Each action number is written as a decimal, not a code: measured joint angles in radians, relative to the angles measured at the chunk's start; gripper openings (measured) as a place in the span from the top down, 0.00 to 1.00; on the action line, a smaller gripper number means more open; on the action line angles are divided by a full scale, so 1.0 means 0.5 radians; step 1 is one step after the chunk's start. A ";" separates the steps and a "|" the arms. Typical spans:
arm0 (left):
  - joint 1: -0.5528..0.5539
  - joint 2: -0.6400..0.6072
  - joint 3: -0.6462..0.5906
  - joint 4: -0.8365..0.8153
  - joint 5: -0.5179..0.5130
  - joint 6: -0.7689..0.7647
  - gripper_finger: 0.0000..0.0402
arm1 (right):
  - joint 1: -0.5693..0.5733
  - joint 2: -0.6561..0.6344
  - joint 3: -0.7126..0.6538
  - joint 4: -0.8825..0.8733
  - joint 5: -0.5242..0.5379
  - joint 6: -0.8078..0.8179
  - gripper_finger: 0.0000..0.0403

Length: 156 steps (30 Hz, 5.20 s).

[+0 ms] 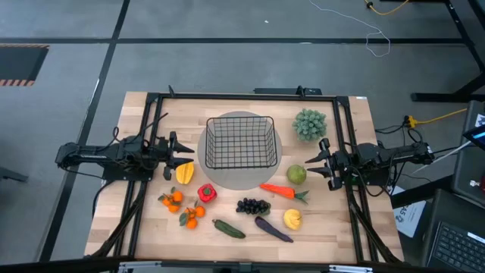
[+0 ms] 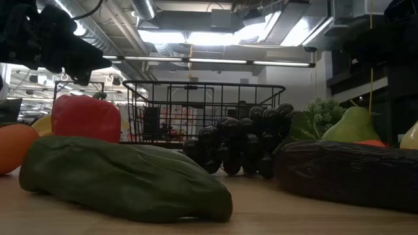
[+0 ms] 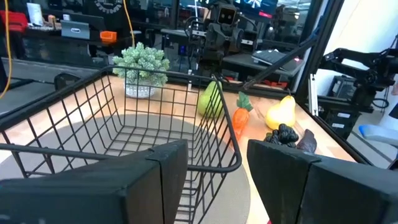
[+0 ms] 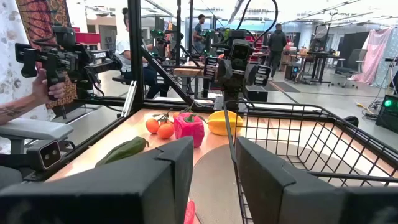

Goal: Build produce basket
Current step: Put the green pear into the black wire basket

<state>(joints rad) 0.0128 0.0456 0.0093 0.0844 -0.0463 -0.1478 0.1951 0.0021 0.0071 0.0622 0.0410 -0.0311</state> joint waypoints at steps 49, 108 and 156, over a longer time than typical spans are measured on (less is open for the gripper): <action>-0.001 0.011 0.000 -0.145 0.007 0.057 0.61 | 0.000 0.000 0.000 -0.007 0.128 0.239 0.70; -0.001 0.017 0.000 -0.143 -0.008 0.094 0.61 | 0.001 1.762 1.061 -1.370 0.192 1.140 0.70; 0.000 0.017 -0.001 -0.142 -0.008 0.093 0.61 | 0.002 1.771 1.133 -1.073 0.084 1.078 1.00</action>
<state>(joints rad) 0.0127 0.0540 0.0090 0.0132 -0.0505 -0.1013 0.1959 0.8875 0.5735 -0.4741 0.0830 0.5081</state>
